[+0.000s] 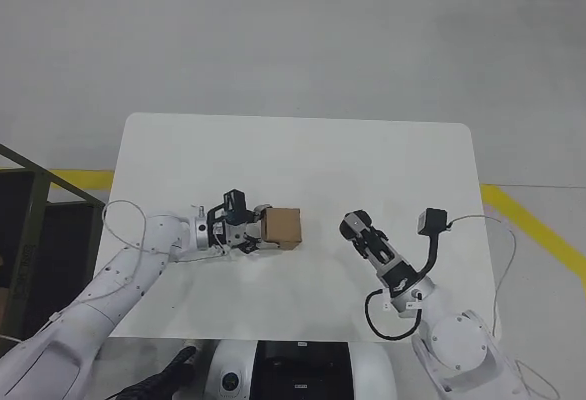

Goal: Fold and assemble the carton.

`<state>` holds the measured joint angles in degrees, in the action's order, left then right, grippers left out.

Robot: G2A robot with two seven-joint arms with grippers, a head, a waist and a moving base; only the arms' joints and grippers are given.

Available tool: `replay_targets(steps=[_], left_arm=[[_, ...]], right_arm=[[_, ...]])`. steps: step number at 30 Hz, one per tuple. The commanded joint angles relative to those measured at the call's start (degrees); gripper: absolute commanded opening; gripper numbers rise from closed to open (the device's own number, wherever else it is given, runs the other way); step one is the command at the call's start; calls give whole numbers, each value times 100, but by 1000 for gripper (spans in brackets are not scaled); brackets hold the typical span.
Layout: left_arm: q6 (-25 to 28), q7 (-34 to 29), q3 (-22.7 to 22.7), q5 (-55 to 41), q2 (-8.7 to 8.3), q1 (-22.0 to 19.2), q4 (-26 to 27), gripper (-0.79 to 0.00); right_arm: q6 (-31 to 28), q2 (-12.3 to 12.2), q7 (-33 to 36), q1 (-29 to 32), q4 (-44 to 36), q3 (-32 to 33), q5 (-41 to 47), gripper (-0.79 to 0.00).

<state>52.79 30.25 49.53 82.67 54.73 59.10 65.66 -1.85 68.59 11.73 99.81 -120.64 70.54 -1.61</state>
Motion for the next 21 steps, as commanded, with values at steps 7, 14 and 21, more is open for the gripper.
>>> replay_targets(steps=[7, 14, 21], left_arm=[[284, 416, 512, -15, -187, 239, 338, 0], [335, 499, 1365, -435, -426, 748, 968, 0], [521, -249, 2280, -1268, -629, 1205, 1479, 0]], right_arm=[[-80, 8, -41, 21, 130, -10, -5, -785], [-424, 3, -387, -7, 290, 52, -677, -785], [-852, 17, -1256, -224, 1000, 151, -2001, -785]])
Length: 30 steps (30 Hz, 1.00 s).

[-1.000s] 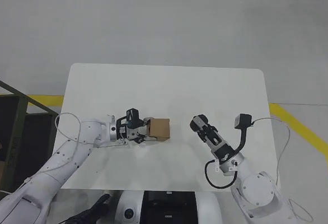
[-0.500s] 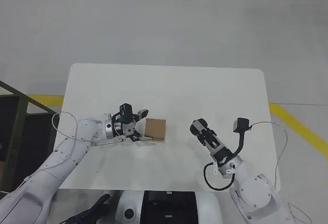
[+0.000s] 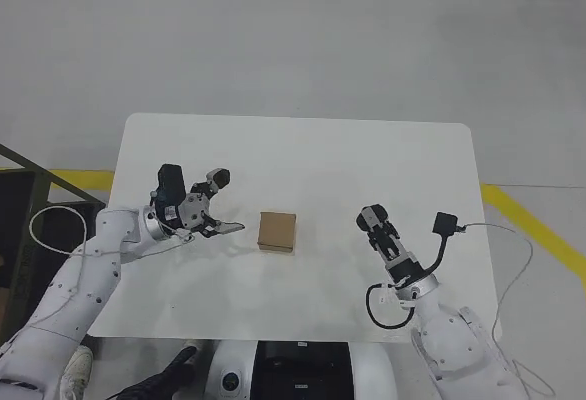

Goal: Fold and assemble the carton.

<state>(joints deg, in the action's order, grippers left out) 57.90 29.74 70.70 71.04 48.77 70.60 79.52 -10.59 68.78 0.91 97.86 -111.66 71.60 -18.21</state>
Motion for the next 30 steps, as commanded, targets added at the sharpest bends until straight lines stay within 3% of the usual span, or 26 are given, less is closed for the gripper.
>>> replay_targets(steps=[1, 7, 14, 20, 30], left_arm=[[10, -348, 291, -186, -62, 109, 188, 0], [10, -1050, 998, -858, -241, 477, 630, 0], [10, -1534, 1423, -1668, -374, 573, 460, 0], [-121, -1982, 1584, -1643, -406, 350, 234, 0], [-348, -2058, 1455, -1798, -328, 22, -134, 0]], right_arm=[[46, -2, -313, -50, 180, 72, -593, -785], [288, -22, -1088, -110, 562, 407, -1895, -785], [368, -56, -1338, -15, 576, 865, -2424, -785], [463, -75, -1345, -73, 536, 1162, -2826, -785], [601, -76, -1479, -192, 557, 1439, -3402, -785]])
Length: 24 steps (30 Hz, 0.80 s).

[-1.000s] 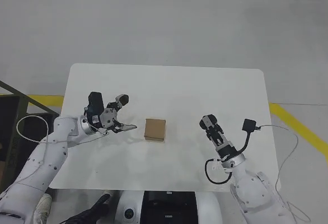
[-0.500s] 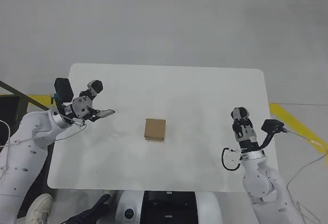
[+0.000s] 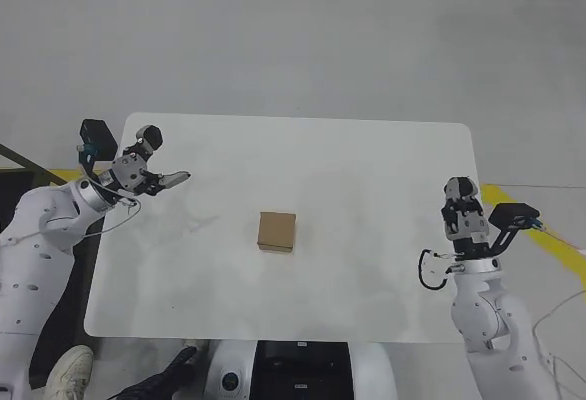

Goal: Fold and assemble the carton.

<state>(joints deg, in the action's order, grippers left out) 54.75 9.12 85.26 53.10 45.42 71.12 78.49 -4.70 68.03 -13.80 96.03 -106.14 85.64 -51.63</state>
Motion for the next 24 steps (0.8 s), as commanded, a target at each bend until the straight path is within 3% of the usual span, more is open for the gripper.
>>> replay_targets(steps=[1, 9, 10, 11, 12, 13, 14, 15, 21, 24], left_arm=[[-56, 11, 4, -10, 13, -56, -64, 0], [-122, -70, -22, 1, 51, -240, -200, 0], [-119, -96, -31, 15, 55, -264, -208, 0], [-113, -114, -42, 19, 60, -286, -212, 0], [-105, -123, -51, 18, 64, -307, -218, 0], [-97, -132, -60, 17, 69, -325, -229, 0], [-97, -132, -60, 17, 69, -325, -229, 0], [-101, -130, -57, 19, 68, -321, -226, -1], [-97, -132, -60, 17, 69, -325, -230, -1], [-97, -132, -60, 17, 69, -324, -230, -1]], right_arm=[[13, -1, -9, -18, 6, 60, -99, -785], [29, 13, 15, -123, 45, 154, -288, -785], [40, 17, -3, -141, 59, 153, -302, -733], [58, 22, -19, -158, 76, 152, -313, -511], [65, 24, -26, -163, 80, 151, -318, -397], [65, 24, -26, -163, 80, 151, -318, 0], [65, 24, -26, -163, 80, 151, -318, 0], [66, 25, -28, -165, 82, 151, -320, -732], [65, 24, -26, -163, 80, 151, -318, -343], [65, 24, -26, -163, 80, 151, -318, -197]])
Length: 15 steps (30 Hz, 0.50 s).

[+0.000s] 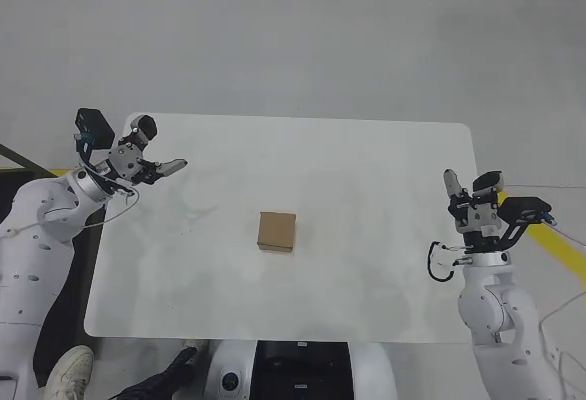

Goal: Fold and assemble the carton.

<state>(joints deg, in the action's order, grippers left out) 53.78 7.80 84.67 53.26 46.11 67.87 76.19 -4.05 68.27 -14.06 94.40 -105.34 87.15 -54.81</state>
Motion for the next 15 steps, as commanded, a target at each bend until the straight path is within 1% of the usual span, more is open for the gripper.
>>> replay_targets(steps=[1, 2, 3, 6, 9, 15], left_arm=[[0, 0, 0, 0, 0, 0, 0, -1], [0, 0, 0, 0, 0, 0, 0, -1], [0, 0, 0, 0, 0, 0, 0, -1], [0, 0, 0, 0, 0, 0, 0, -1], [0, 0, 0, 0, 0, 0, 0, -1], [0, 0, 0, 0, 0, 0, 0, -1]], right_arm=[[0, 0, 0, 0, 0, 0, 0, -164], [0, 0, 0, 0, 0, 0, 0, -112], [0, 0, 0, 0, 0, 0, 0, -82], [0, 0, 0, 0, 0, 0, 0, -18], [0, 0, 0, 0, 0, 0, 0, 0], [0, 0, 0, 0, 0, 0, 0, 0]])
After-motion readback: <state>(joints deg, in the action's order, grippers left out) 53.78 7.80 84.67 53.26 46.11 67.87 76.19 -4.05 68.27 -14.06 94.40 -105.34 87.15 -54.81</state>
